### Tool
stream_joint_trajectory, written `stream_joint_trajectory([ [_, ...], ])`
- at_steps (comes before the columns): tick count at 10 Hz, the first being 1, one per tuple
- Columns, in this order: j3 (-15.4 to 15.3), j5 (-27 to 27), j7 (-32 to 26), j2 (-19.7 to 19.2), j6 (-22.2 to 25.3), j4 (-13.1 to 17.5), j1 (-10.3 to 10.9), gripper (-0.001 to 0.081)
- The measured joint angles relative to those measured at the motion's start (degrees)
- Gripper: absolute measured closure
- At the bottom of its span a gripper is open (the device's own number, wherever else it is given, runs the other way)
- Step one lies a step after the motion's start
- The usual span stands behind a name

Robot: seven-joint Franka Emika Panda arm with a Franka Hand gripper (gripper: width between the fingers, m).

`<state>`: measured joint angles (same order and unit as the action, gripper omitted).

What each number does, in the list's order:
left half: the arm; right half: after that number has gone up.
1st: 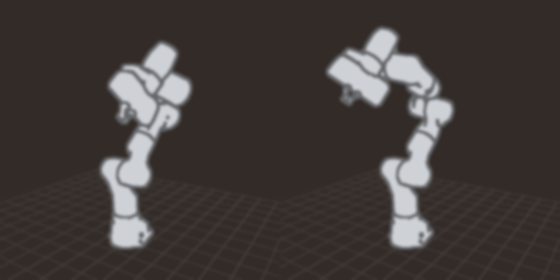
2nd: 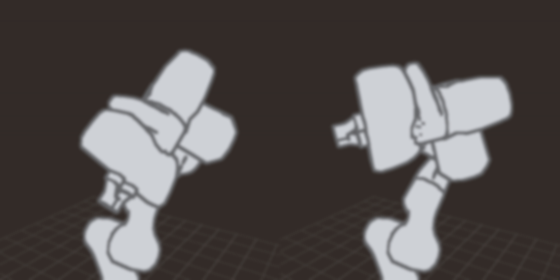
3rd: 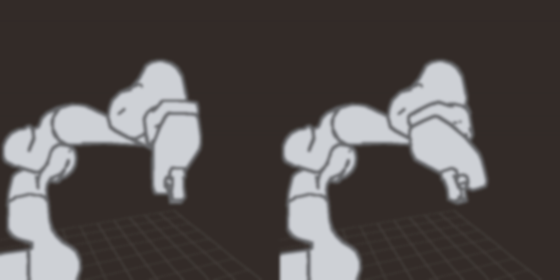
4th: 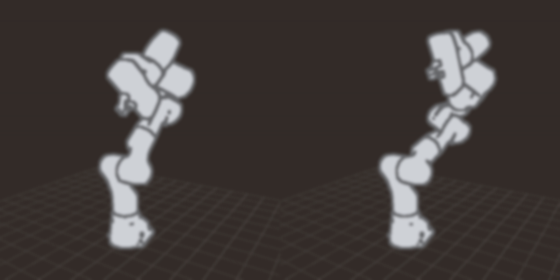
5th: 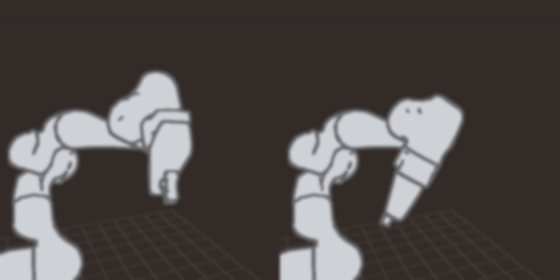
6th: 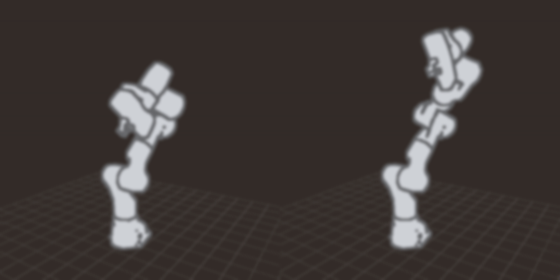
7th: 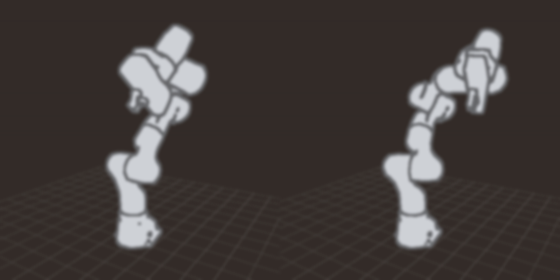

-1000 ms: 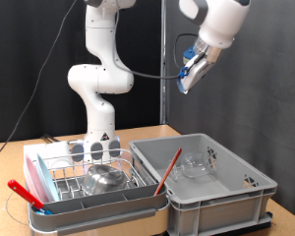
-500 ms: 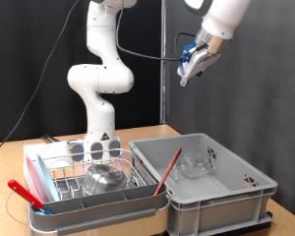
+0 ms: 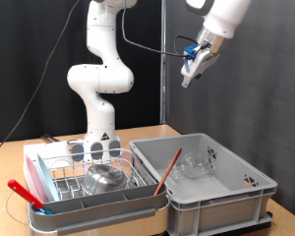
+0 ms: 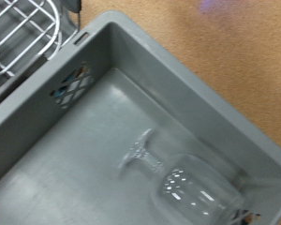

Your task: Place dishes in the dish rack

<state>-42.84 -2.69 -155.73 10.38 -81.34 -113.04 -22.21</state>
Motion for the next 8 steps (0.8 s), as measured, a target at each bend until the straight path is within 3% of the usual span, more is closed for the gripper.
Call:
stream_joint_trajectory([
  [3, 2.17, 2.31, -0.44, 1.55, -2.48, -1.97, 1.04, -0.0005],
  [8, 7.08, 1.16, -0.31, 2.82, -4.44, -6.78, 3.71, -0.0005],
])
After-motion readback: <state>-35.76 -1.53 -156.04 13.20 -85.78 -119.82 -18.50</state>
